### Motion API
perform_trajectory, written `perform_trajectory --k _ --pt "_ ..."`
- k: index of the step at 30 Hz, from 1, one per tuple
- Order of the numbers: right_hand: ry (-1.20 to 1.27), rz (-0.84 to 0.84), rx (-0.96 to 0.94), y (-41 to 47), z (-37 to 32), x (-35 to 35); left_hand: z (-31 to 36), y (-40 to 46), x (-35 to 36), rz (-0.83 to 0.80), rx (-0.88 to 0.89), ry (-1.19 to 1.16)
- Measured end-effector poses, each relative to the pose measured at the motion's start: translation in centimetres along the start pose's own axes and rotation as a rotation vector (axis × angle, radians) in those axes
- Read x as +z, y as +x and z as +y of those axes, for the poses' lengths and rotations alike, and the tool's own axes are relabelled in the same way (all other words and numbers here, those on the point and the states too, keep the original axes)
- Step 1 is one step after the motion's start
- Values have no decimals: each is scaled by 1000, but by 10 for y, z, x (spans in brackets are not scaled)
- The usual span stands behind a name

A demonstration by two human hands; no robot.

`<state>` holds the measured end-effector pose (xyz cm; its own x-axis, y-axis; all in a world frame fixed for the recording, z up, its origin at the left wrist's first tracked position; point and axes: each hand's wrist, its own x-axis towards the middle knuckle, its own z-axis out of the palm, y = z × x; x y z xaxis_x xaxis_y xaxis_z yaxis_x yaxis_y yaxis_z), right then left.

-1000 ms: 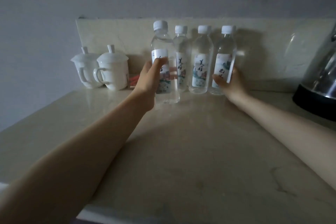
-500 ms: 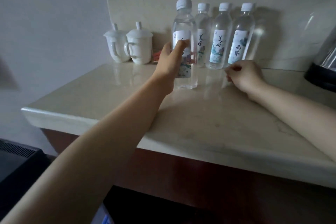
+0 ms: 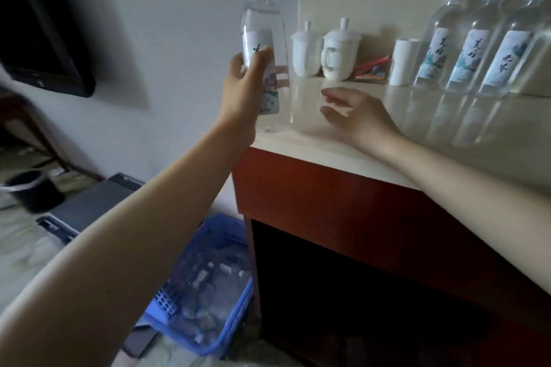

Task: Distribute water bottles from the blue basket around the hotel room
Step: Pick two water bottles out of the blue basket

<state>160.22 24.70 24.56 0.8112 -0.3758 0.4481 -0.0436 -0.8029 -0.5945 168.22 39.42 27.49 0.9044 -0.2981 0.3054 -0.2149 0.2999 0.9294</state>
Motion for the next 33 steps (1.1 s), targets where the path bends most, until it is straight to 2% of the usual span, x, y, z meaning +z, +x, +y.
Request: perform_trajectory --k 4,9,14,20,33 --pt "-33 -94 -138 -11 -44 51 5 -22 -79 115 -46 59" --pt "-19 -234 -249 -32 -81 119 -9 -54 -164 171 -123 139" --pt "-29 -405 -264 -47 -88 192 -45 -74 -224 229 -247 195" --pt "-100 -623 -194 -50 -63 270 -112 -69 -263 275 -396 203" --pt "-115 -832 -8 -7 28 404 -198 25 -315 282 -596 188"
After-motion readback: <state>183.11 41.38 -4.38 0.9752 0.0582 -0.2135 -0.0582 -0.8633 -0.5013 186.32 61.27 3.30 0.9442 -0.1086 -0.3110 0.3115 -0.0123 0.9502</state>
